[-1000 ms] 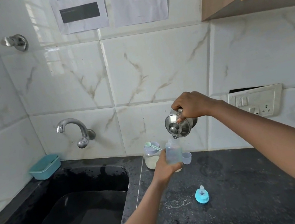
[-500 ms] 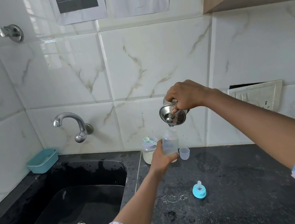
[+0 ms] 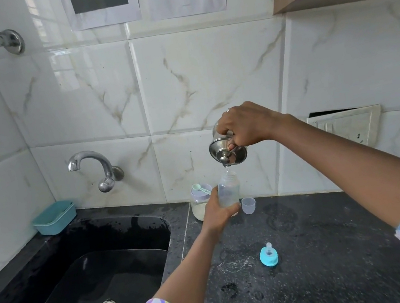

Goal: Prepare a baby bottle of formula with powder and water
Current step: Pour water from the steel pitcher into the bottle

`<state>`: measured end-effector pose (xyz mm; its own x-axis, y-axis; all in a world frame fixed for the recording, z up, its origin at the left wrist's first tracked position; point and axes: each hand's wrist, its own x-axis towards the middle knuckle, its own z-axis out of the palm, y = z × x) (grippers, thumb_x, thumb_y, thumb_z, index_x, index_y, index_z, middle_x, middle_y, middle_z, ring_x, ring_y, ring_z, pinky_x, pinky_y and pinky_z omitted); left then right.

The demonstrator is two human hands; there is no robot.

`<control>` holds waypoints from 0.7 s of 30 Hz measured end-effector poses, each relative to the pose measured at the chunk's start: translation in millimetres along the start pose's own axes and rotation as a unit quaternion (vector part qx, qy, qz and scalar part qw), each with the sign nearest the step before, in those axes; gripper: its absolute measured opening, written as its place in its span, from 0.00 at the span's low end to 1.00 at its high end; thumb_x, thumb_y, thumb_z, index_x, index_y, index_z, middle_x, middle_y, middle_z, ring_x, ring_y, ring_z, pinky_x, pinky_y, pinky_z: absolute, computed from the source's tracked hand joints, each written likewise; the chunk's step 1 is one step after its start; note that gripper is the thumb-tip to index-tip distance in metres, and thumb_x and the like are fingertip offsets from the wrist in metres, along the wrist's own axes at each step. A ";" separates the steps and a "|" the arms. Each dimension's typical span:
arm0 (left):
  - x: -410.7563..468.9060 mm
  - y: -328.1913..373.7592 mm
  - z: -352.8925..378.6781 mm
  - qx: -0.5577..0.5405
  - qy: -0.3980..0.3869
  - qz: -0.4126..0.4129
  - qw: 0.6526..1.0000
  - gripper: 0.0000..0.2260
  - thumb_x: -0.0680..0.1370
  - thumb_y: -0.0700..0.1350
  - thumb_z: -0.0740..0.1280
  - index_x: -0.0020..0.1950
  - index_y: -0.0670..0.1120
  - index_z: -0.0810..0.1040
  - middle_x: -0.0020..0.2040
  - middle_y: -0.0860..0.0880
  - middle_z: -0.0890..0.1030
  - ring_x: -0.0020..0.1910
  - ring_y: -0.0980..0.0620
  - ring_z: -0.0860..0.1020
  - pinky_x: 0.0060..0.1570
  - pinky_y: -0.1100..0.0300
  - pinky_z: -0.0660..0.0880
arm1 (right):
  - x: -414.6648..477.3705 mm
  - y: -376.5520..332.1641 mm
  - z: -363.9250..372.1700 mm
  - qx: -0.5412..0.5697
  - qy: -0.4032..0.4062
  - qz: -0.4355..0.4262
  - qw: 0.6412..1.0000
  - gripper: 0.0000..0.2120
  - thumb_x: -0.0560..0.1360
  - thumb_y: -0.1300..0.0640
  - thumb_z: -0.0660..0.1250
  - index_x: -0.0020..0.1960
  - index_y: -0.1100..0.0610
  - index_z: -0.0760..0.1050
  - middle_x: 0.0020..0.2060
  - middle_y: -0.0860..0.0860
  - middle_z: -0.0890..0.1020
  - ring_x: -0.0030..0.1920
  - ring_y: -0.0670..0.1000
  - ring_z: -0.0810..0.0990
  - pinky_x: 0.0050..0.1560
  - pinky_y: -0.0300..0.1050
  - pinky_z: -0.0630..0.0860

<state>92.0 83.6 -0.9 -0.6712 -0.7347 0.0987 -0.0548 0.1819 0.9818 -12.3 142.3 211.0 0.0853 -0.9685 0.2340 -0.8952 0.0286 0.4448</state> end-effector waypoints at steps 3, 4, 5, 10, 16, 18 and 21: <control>2.3 -0.8 -0.4 -0.002 0.007 0.003 1.000 0.24 0.68 0.44 0.72 0.61 0.53 0.67 0.57 0.51 0.74 0.56 0.50 0.73 0.39 0.70 0.68 | -0.7 -1.4 -2.9 -0.010 -0.007 -0.004 1.000 0.13 0.71 0.51 0.69 0.38 0.55 0.67 0.40 0.50 0.75 0.40 0.51 0.69 0.33 0.45 0.57; 2.8 -0.7 -0.6 -0.001 0.007 0.006 1.000 0.26 0.66 0.47 0.71 0.61 0.53 0.67 0.57 0.51 0.75 0.56 0.50 0.73 0.41 0.69 0.69 | -0.9 -1.6 -3.8 -0.010 -0.008 -0.006 1.000 0.13 0.71 0.51 0.69 0.38 0.55 0.67 0.39 0.50 0.74 0.40 0.51 0.68 0.31 0.44 0.56; 2.8 0.5 -0.8 0.002 0.006 0.006 1.000 0.26 0.64 0.49 0.70 0.61 0.54 0.66 0.57 0.51 0.75 0.56 0.50 0.73 0.42 0.68 0.69 | -1.1 -1.8 -4.6 -0.010 -0.008 -0.009 1.000 0.13 0.71 0.52 0.69 0.38 0.56 0.67 0.39 0.50 0.73 0.40 0.51 0.68 0.30 0.42 0.56; 2.1 6.7 -1.1 0.004 0.004 0.012 1.000 0.25 0.63 0.50 0.68 0.59 0.55 0.65 0.56 0.52 0.74 0.54 0.53 0.73 0.39 0.71 0.67 | -1.7 -2.8 -6.5 -0.020 -0.010 -0.022 1.000 0.10 0.71 0.53 0.68 0.38 0.55 0.68 0.38 0.49 0.73 0.41 0.51 0.68 0.35 0.44 0.58; 2.5 2.8 0.2 -0.004 0.007 0.004 1.000 0.26 0.64 0.49 0.69 0.61 0.54 0.65 0.58 0.52 0.73 0.55 0.52 0.72 0.38 0.72 0.66 | -4.2 -3.8 -11.5 -0.037 -0.013 -0.029 0.999 0.09 0.71 0.53 0.66 0.38 0.55 0.68 0.39 0.48 0.73 0.40 0.50 0.68 0.37 0.44 0.61; 2.0 3.1 0.8 -0.007 0.006 0.007 1.000 0.25 0.66 0.47 0.69 0.60 0.54 0.64 0.58 0.52 0.73 0.54 0.53 0.72 0.37 0.74 0.66 | -4.9 -4.2 -12.3 -0.040 -0.011 -0.030 0.999 0.08 0.71 0.54 0.66 0.38 0.54 0.68 0.39 0.49 0.74 0.40 0.51 0.68 0.36 0.44 0.60; 1.5 5.0 1.2 -0.010 0.009 0.009 1.000 0.26 0.64 0.49 0.68 0.60 0.54 0.64 0.57 0.52 0.73 0.54 0.54 0.71 0.38 0.73 0.65 | -4.9 -6.0 -13.2 -0.047 -0.014 -0.038 0.998 0.07 0.70 0.55 0.66 0.38 0.55 0.68 0.39 0.49 0.75 0.40 0.51 0.70 0.32 0.43 0.57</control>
<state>89.9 84.3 4.0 -0.6591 -0.7425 0.1197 -0.0272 0.1826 0.9828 -1.6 150.1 218.6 0.1376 -0.9753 0.1728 -0.8416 -0.0231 0.5396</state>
